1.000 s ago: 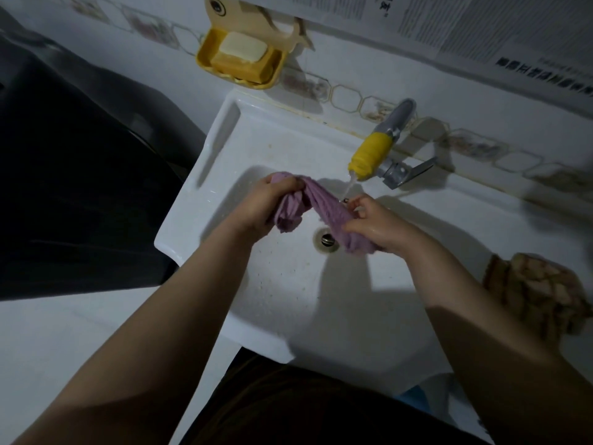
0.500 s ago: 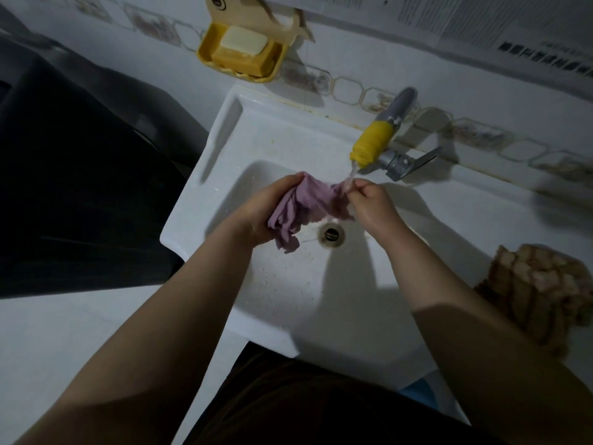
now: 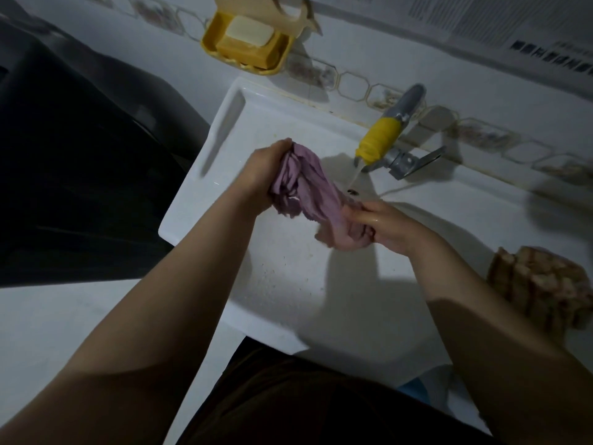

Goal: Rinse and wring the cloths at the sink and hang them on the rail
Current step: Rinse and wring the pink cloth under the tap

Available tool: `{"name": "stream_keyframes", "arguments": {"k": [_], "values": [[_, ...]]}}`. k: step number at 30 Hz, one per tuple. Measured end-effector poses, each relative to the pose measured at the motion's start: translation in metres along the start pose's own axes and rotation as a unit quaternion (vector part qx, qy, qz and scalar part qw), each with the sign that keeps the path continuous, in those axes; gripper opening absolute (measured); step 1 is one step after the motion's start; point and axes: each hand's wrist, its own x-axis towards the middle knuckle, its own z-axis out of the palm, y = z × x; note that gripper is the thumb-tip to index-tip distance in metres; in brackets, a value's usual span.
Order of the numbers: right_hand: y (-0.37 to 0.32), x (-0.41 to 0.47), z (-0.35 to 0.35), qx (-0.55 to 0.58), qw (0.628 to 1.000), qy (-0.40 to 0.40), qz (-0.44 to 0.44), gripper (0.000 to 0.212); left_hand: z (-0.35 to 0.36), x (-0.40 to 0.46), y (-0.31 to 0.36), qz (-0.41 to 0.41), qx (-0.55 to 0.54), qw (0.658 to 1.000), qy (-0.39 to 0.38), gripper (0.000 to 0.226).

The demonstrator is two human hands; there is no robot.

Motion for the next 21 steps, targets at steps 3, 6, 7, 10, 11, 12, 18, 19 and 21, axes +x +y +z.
{"name": "stream_keyframes", "arguments": {"k": [3,6,7,10,11,12,18,19,21], "values": [[0.008,0.004,-0.004,0.184,0.983,0.008,-0.022,0.028,-0.004,0.003,-0.009,-0.04,-0.072,0.996,-0.043,0.024],[0.0,0.005,0.001,0.314,0.949,0.006,-0.033,0.041,-0.006,0.002,-0.028,-0.068,-0.095,0.988,-0.102,0.022],[-0.005,0.006,0.007,0.336,0.941,0.011,-0.033,0.043,-0.003,0.0,-0.035,-0.071,-0.105,0.987,-0.103,0.022],[-0.021,0.012,0.031,0.171,0.976,0.112,-0.077,0.023,0.015,-0.009,-0.044,-0.088,-0.157,0.976,-0.122,0.028],[-0.025,0.013,0.039,0.058,0.981,0.162,-0.09,0.025,0.022,-0.012,-0.045,-0.094,-0.166,0.974,-0.12,0.028],[-0.026,0.014,0.046,-0.032,0.973,0.207,-0.102,0.027,0.029,-0.013,-0.046,-0.102,-0.166,0.974,-0.113,0.03],[-0.044,0.005,0.069,-0.291,0.904,0.3,-0.083,0.052,0.054,-0.008,-0.04,-0.129,-0.029,0.99,0.045,0.052],[-0.045,0.009,0.063,-0.286,0.9,0.321,-0.064,0.053,0.06,-0.011,-0.04,-0.132,-0.004,0.989,0.069,0.045],[-0.048,0.017,0.049,-0.211,0.914,0.344,-0.047,0.047,0.072,-0.019,-0.037,-0.087,0.062,0.993,0.057,0.033]]}}
